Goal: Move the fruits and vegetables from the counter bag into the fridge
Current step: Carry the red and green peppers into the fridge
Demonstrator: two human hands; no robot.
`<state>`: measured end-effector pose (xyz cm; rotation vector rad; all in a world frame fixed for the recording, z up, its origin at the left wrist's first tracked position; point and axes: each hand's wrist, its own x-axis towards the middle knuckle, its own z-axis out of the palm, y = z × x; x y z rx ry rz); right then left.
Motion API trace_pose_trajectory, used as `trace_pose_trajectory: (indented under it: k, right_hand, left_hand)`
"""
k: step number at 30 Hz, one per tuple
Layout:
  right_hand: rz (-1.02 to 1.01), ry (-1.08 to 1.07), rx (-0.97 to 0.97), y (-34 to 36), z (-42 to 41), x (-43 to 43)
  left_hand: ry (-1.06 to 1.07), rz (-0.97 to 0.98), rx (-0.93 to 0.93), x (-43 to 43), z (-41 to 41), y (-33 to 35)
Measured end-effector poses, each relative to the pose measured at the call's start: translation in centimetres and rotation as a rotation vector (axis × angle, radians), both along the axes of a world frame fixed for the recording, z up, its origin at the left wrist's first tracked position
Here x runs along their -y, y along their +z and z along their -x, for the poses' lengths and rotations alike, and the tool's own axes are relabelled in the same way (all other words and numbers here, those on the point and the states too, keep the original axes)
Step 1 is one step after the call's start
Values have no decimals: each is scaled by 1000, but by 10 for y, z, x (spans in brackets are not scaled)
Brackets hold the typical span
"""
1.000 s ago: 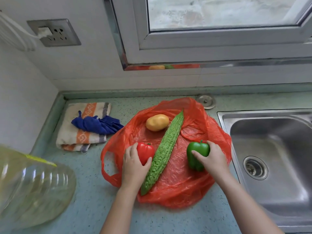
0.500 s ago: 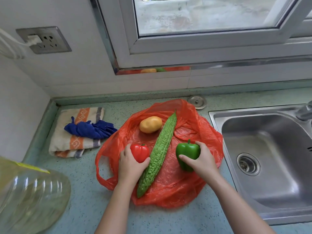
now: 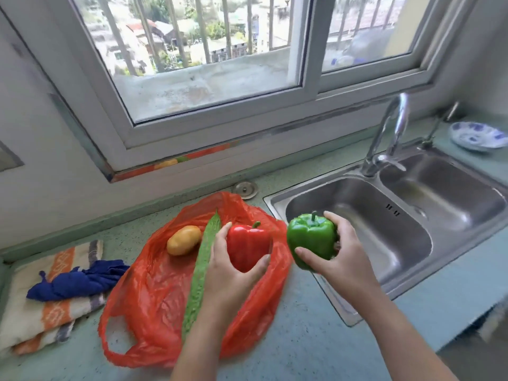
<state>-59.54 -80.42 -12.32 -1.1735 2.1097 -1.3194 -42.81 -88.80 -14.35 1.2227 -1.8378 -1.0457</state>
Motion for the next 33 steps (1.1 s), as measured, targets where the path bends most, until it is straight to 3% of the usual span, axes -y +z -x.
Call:
trace_pose_trajectory:
  k: [13, 23, 33]
  right_hand:
    - [117, -635, -188, 47, 108, -229]
    - [237, -1166, -264, 80, 159, -483]
    - [249, -1656, -325, 76, 142, -660]
  left_hand:
    - [-701, -97, -310, -146, 193, 33]
    - [-1210, -158, -411, -383, 350, 66]
    - [-1719, -231, -432, -597, 410, 77]
